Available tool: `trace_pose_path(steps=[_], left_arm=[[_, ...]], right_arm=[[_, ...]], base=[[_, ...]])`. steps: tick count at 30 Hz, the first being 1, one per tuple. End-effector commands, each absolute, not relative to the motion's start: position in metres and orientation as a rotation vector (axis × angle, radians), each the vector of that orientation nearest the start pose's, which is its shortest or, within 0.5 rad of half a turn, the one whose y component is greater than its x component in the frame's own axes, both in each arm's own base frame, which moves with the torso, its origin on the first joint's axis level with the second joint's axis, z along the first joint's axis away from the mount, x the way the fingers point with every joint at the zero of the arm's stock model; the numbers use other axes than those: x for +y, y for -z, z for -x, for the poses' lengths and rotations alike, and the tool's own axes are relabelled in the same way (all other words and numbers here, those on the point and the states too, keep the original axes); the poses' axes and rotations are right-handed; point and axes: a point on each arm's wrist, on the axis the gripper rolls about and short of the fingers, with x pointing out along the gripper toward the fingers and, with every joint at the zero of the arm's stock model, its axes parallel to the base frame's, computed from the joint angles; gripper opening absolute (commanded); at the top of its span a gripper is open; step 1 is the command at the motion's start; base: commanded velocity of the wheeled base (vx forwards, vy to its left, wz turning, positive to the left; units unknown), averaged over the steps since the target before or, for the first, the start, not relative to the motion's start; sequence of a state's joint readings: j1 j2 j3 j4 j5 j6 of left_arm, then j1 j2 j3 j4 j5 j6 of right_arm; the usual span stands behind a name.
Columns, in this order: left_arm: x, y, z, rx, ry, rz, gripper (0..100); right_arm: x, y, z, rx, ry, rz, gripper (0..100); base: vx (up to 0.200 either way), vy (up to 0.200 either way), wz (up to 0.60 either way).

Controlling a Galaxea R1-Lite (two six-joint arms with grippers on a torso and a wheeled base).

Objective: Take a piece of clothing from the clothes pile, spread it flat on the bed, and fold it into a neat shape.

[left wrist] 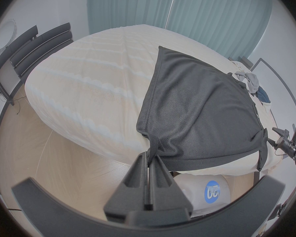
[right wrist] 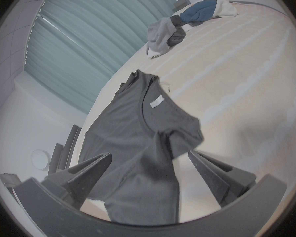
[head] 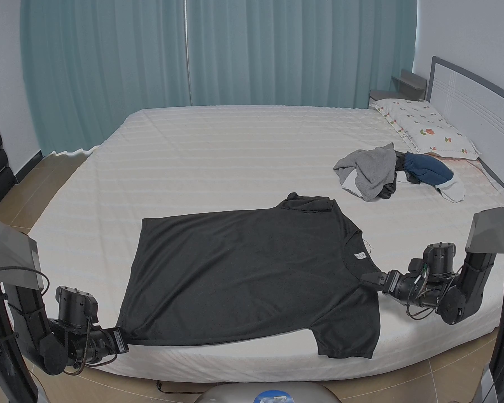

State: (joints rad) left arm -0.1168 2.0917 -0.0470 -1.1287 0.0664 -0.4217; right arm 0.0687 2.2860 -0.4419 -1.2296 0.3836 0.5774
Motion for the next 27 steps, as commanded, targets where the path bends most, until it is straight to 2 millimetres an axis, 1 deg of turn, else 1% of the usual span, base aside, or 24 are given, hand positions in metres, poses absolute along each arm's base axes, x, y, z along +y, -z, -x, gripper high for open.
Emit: trace_pose_path(steps=[1,3,5,6,8,9,15,22,27], left_arm=[[-0.022,0.009,-0.197,0.901,-0.144,0.306,0],[-0.022,0.009,-0.196,0.901,-0.142,0.304,0],[-0.022,0.009,-0.196,0.901,-0.142,0.304,0],[-0.023,0.009,-0.196,0.903,-0.14,0.304,0],[-0.022,0.01,-0.196,0.904,-0.141,0.303,0],[-0.023,0.01,-0.196,0.904,-0.14,0.302,0],[-0.022,0.01,-0.196,0.904,-0.141,0.303,0],[-0.022,0.01,-0.197,0.906,-0.141,0.303,0],[-0.022,0.01,-0.197,0.904,-0.141,0.303,0]], right_arm=[[0.022,0.016,-0.271,0.769,-0.324,-0.596,100],[0.023,0.019,-0.263,0.789,-0.353,-0.581,100],[0.023,0.019,-0.263,0.789,-0.353,-0.581,100],[0.027,0.024,-0.252,0.826,-0.398,-0.566,100],[0.032,0.027,-0.248,0.845,-0.42,-0.553,100],[0.034,0.028,-0.247,0.854,-0.426,-0.549,100],[0.036,0.039,-0.246,0.884,-0.441,-0.514,100],[0.041,0.044,-0.247,0.898,-0.457,-0.5,100],[0.042,0.044,-0.248,0.892,-0.457,-0.495,100]], base=[[0.0,0.0,0.0],[0.0,0.0,0.0],[0.0,0.0,0.0],[0.0,0.0,0.0],[0.0,0.0,0.0],[0.0,0.0,0.0],[0.0,0.0,0.0],[0.0,0.0,0.0],[0.0,0.0,0.0]])
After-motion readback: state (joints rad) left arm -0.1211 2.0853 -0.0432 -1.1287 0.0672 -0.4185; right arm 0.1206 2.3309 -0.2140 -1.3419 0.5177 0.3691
